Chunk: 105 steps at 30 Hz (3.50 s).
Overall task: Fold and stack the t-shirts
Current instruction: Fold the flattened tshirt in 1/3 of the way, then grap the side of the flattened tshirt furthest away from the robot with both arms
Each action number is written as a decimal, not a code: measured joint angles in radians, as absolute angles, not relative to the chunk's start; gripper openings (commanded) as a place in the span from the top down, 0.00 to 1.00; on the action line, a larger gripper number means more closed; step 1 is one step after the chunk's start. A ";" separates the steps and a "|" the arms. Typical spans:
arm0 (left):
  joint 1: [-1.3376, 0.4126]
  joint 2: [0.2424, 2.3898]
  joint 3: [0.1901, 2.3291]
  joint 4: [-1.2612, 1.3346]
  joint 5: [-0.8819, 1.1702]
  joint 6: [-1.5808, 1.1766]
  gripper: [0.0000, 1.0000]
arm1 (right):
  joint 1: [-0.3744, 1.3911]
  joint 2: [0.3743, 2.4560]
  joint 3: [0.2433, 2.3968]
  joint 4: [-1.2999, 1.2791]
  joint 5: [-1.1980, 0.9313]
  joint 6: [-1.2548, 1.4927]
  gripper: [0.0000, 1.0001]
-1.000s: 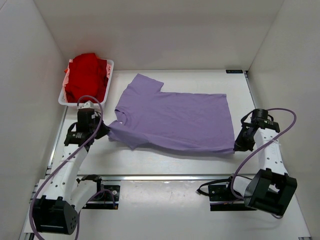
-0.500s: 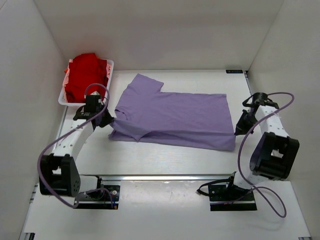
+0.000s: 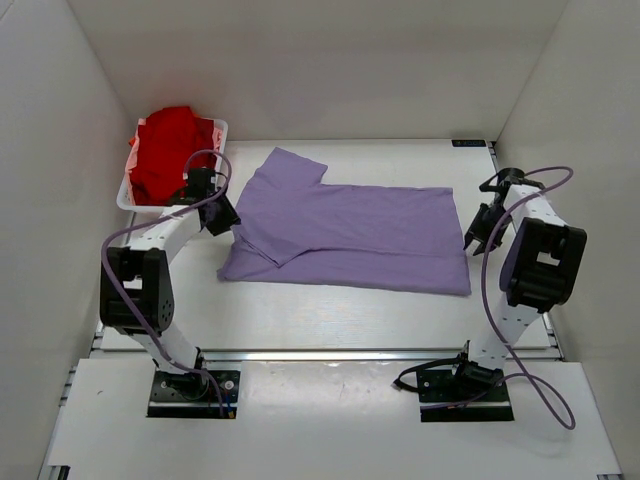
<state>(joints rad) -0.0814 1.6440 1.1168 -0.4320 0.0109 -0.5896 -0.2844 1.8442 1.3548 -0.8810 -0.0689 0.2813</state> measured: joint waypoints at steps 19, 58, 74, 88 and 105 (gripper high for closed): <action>-0.182 1.768 1.143 -0.389 0.028 -0.584 0.72 | -0.142 1.946 1.482 -0.841 -0.093 0.263 1.00; -0.171 2.148 1.851 -0.505 0.073 -0.450 0.42 | -0.061 1.913 1.601 -0.759 -0.238 0.268 0.60; -0.152 2.680 2.503 -0.748 -0.081 -0.401 0.37 | -0.119 2.093 1.722 -0.632 -0.247 0.295 0.49; -0.144 2.663 2.476 -0.811 -0.002 -0.378 1.00 | -0.118 2.432 2.131 -0.820 -0.114 0.315 0.58; -0.139 2.659 2.472 -0.811 0.015 -0.358 1.00 | -0.093 2.480 2.207 -0.882 -0.096 0.303 1.00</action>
